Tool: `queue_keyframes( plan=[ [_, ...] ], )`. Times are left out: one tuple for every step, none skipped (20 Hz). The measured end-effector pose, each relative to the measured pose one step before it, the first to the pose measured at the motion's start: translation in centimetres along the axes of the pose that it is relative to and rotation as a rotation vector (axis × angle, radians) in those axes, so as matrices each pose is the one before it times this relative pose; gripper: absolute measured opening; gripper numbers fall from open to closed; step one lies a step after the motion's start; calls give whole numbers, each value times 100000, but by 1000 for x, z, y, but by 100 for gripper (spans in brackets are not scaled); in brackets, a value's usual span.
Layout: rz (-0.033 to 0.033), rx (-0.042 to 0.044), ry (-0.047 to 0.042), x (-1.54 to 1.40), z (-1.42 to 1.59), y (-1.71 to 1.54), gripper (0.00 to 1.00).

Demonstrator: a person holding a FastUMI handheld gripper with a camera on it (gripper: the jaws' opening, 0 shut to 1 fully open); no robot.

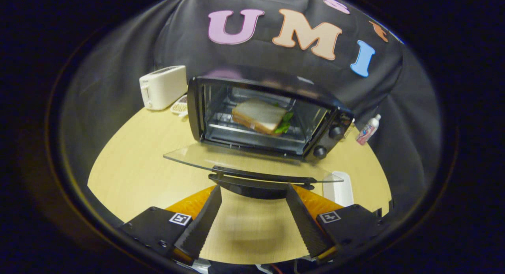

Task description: Open the toaster oven, put the food inside, and close the toaster oven door.

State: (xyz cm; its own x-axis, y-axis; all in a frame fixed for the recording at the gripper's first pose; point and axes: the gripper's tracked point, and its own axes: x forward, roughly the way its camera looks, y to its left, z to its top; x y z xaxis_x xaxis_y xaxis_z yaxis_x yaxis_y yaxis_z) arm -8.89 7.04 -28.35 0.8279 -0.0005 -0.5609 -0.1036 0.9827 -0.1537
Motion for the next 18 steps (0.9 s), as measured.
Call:
queue_keyframes(
  plan=[
    [-1125, 173, -2341, 610, 1058, -543, 100],
    [-1427, 832, -1709, 348, 995, -322, 100],
    [-1875, 695, -230, 411, 143, -206, 100],
    [-1152, 544, 1254, 499, -155, -309, 100],
    [5053, 3041, 1486, 884, 17, 928, 100],
    [4156, 5687, 1253, 763, 30, 1327, 100],
    [2209, 4134, -472, 737, 359, 1106, 96],
    [-391, 1604, -1386, 552, 727, 258, 96],
    [-1552, 712, -1391, 54, 647, -333, 96],
    [-1189, 580, -816, 116, 434, 33, 96],
    [-559, 921, -587, 96, 472, 106, 96],
    [-202, 959, -360, 81, 287, 151, 96],
    [-139, 849, -195, 61, 266, 71, 96],
    [-303, 314, 70, 28, 87, 58, 96],
    [-927, -204, 48, -92, 113, -75, 96],
    [-1027, -482, 144, -59, 189, -323, 96],
    [-447, -522, 339, -158, 106, -115, 96],
    [-574, -574, 22, -189, 206, -18, 96]
  ],
)
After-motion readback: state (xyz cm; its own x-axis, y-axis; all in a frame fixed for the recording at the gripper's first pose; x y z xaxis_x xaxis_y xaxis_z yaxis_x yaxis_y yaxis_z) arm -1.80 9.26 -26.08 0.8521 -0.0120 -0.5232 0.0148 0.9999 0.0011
